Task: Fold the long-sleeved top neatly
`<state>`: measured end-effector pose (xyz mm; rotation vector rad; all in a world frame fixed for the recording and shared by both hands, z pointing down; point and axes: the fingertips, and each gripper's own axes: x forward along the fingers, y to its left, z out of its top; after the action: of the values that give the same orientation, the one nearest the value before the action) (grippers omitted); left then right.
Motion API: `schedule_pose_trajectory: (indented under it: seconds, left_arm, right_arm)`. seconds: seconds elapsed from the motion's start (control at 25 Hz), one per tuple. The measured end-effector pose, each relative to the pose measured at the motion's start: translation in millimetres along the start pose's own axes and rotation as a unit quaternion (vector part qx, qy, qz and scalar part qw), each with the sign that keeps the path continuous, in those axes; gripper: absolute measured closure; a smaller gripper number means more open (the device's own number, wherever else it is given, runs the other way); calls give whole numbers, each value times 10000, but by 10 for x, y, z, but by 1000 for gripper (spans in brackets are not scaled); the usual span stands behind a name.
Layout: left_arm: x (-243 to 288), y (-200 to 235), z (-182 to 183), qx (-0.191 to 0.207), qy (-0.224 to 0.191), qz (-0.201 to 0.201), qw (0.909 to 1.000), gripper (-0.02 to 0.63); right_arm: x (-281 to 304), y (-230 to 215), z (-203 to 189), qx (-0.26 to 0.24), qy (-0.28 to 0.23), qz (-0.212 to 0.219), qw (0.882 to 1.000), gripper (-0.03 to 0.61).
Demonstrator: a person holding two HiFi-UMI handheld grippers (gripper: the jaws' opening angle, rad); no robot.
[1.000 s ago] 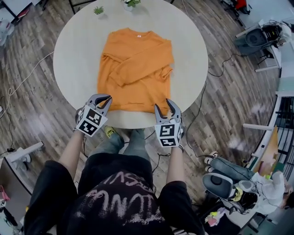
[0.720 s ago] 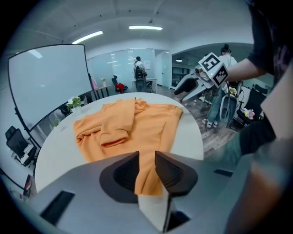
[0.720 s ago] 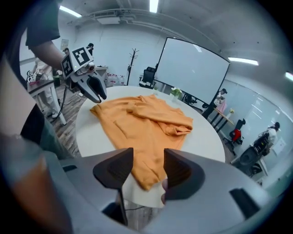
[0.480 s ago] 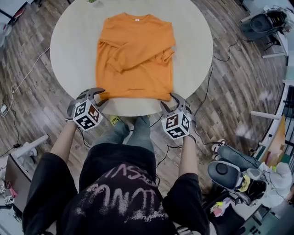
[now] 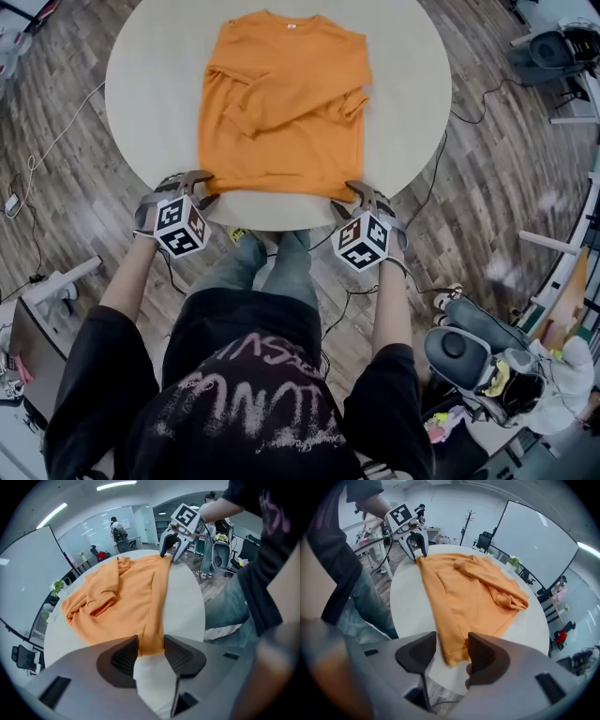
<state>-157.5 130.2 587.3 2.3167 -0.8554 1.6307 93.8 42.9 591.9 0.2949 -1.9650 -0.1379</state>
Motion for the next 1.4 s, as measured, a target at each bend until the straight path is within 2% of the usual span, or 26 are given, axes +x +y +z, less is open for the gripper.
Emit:
schedule_pose_trajectory:
  seconds: [0.16,0.36,0.4,0.44,0.68,1.08,1.4]
  left_arm:
    - [43,13,1,-135,40,-105,9998,431]
    - [66,10,-10,-203,125,-344,9991,434]
    - [71,17,-11,-205,148,-382,9989,437]
    - [78,25,-8,-195,173,-405,9988,442]
    - [101,62,-21,-126,274,-327,9990,517]
    - [-3,-36,-56,-125,164,-458,9987,546]
    - [-165,-432,-121,-185,49,-1033,9945,548]
  right_arm:
    - [54,-32,-54,-83,13,179,9998,395]
    - [59,-27,-67,-85,-31,412,9991,402]
    - [63,-43,-68,-124,-26,394,9991,442]
    - [67,-59,-70,-164,-10,383,9991,452]
    - [74,-81,-65,-174,45,438,9989,503]
    - [-25,46,-65,-51,113,603,9981,520]
    - [-250,437,-162,16,185,942,9954,522]
